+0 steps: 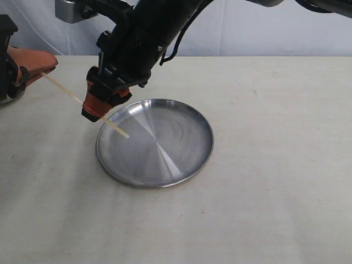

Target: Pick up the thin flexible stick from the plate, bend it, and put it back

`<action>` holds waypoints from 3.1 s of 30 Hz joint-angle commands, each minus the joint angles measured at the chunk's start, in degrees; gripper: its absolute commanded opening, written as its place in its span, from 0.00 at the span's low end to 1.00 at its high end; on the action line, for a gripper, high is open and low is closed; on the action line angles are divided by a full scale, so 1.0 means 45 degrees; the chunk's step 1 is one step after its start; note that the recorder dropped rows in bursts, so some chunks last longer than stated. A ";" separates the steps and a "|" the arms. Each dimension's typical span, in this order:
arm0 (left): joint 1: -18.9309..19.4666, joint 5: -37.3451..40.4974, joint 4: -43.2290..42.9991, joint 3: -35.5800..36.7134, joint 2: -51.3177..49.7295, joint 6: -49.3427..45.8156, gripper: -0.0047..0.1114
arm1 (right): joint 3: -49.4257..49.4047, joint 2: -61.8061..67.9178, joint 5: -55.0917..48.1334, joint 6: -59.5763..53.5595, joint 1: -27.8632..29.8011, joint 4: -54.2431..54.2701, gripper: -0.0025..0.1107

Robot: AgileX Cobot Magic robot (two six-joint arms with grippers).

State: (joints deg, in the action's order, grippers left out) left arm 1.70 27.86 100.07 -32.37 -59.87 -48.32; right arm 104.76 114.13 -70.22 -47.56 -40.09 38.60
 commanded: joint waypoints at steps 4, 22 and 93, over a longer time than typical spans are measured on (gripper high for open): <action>-0.0040 0.0430 -0.0027 -0.0392 -0.0030 0.0132 0.04 | -0.0005 -0.0076 0.0056 0.0010 0.0011 -0.0221 0.47; -0.0040 0.0406 -0.0027 -0.0392 -0.0030 0.0183 0.04 | -0.0245 0.0320 0.0056 0.0958 0.0011 -0.0018 0.02; -0.5498 -0.4199 -0.0027 -0.1330 -0.1656 0.3658 0.04 | -0.3339 -0.1823 0.5232 0.8956 0.1062 -0.1887 0.02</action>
State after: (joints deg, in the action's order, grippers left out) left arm -22.20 5.28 100.75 -38.15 -67.12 -31.98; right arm 91.13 107.03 -52.60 -8.95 -35.80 30.19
